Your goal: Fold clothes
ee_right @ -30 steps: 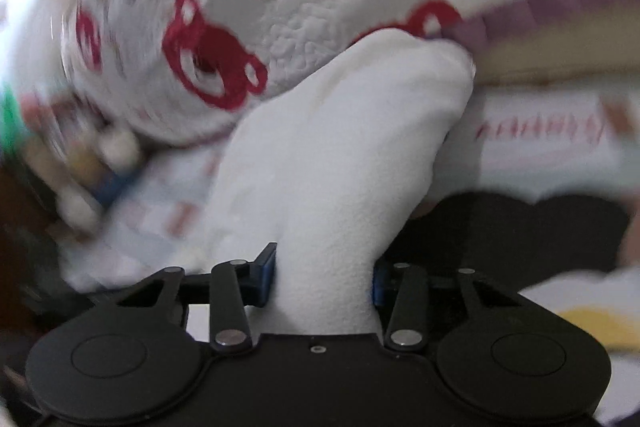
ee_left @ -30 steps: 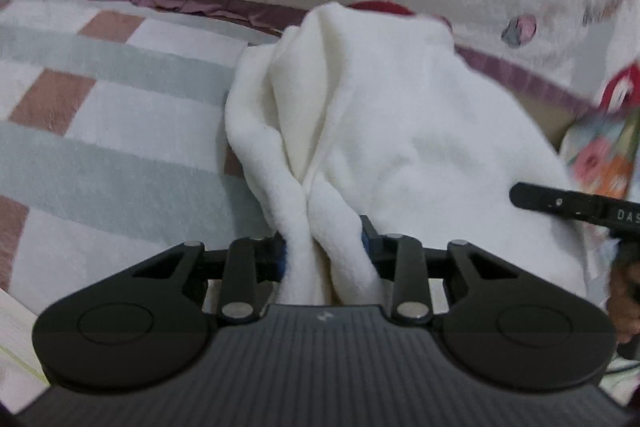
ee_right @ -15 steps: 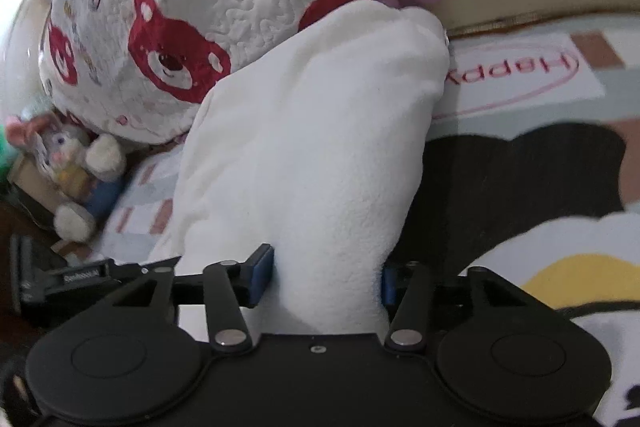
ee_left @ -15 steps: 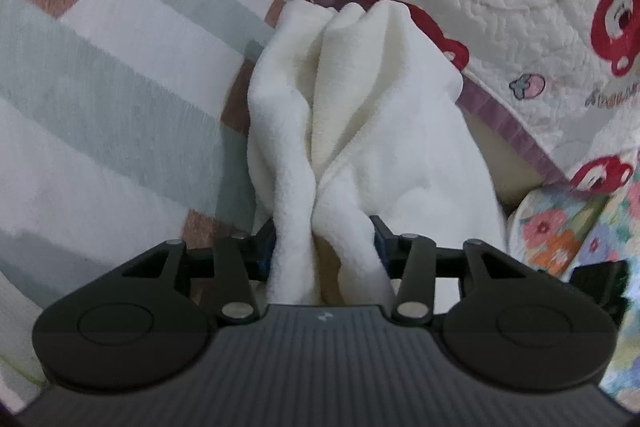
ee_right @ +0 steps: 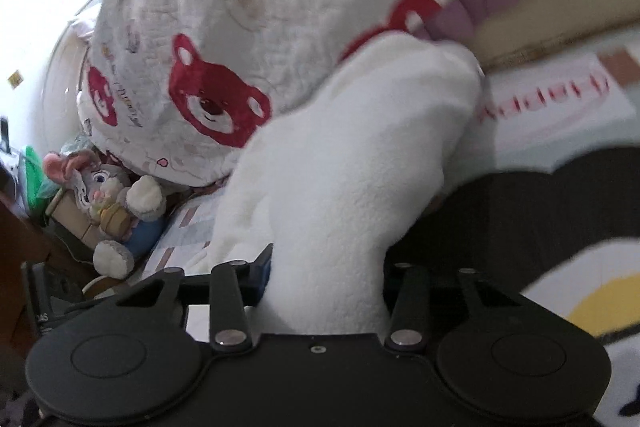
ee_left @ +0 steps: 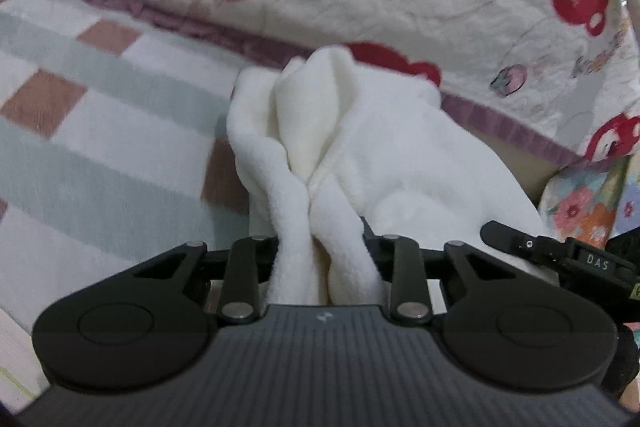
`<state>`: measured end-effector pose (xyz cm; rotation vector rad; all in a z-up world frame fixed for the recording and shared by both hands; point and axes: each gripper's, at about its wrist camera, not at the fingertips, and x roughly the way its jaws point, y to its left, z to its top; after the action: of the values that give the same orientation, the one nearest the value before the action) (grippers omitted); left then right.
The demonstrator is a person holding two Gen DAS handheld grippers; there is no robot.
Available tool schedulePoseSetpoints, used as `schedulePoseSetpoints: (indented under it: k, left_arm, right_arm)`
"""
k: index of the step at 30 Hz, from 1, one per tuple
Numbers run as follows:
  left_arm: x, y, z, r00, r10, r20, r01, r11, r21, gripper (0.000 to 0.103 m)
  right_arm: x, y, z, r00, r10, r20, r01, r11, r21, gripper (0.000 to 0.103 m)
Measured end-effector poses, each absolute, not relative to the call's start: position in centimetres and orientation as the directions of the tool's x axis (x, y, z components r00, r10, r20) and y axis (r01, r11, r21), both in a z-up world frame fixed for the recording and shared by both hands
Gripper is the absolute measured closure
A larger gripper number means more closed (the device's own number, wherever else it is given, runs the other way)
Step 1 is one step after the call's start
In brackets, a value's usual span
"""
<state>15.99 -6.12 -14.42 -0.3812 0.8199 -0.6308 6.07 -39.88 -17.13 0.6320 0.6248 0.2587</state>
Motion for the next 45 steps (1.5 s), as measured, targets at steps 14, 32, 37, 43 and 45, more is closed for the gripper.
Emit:
schedulePoseSetpoints:
  k: [14,32,37,43,45]
  left_arm:
    - [15.9,-1.0,-10.4,0.613,-0.682,-0.399,0.308,0.671,-0.675,0.076]
    - [15.9,14.7,0.0,0.938,-0.283,-0.201,0.117,0.802,-0.585,0.076]
    - [19.9,17.1,-4.4,0.939,-0.171,-0.299,-0.039,0.811,-0.584,0.07]
    - [21.6,20.4,-15.4,0.792,-0.104,-0.602,-0.41,0.64,-0.649,0.063]
    - [20.8,20.7,-16.6,0.774,-0.129,-0.62,-0.438,0.599,-0.671,0.062]
  right_arm:
    - [7.6,-33.8,-8.4,0.807,0.439,-0.394,-0.217,0.842,0.494,0.055]
    - [17.7,-20.1,-3.4,0.712,0.693,-0.113,-0.573,0.667,0.477,0.055]
    - [22.1,-16.4,-4.7,0.664,0.745,-0.061,-0.606,0.584,0.541,0.054]
    - [27.8,-12.7,-17.8,0.643,0.596,-0.481,-0.207,0.739,0.641,0.048]
    - [26.4,-12.8,-19.4,0.683,0.532,-0.501,-0.159,0.778,0.608,0.045]
